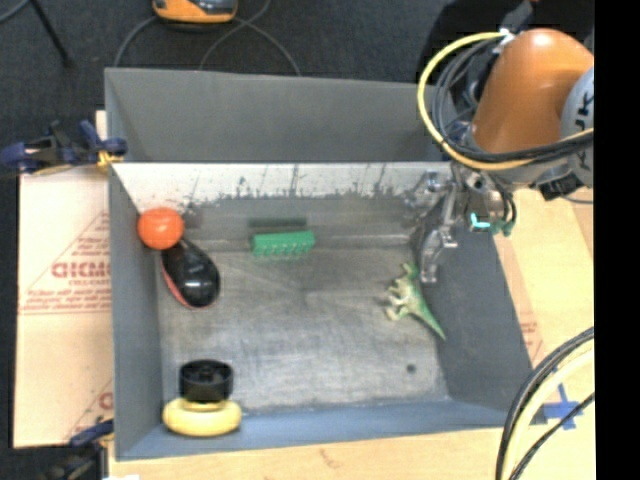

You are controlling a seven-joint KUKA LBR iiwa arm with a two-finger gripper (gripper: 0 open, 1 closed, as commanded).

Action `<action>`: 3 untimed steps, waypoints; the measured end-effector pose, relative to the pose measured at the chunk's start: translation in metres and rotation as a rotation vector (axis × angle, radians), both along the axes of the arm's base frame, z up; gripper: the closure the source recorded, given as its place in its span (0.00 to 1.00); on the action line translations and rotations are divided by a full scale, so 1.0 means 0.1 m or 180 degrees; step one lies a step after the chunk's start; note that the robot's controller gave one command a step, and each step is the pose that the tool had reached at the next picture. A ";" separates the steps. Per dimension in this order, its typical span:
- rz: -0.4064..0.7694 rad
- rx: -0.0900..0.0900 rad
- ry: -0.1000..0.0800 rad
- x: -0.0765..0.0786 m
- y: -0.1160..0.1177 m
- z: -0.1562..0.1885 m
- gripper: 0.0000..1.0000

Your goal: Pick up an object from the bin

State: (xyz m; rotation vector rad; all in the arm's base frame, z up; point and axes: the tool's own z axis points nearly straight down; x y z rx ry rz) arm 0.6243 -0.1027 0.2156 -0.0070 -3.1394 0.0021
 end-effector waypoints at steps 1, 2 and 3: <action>0.0005 -0.0003 -0.0023 0.02 0.00 0.04 0.00; 0.0726 0.0001 -0.0013 -0.53 -0.01 -1.05 1.00; 0.0730 -0.0001 -0.0017 -0.53 -0.01 -1.04 1.00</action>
Offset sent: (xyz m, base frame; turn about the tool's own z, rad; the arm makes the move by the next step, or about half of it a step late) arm -0.0538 0.0004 -0.1047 -0.2297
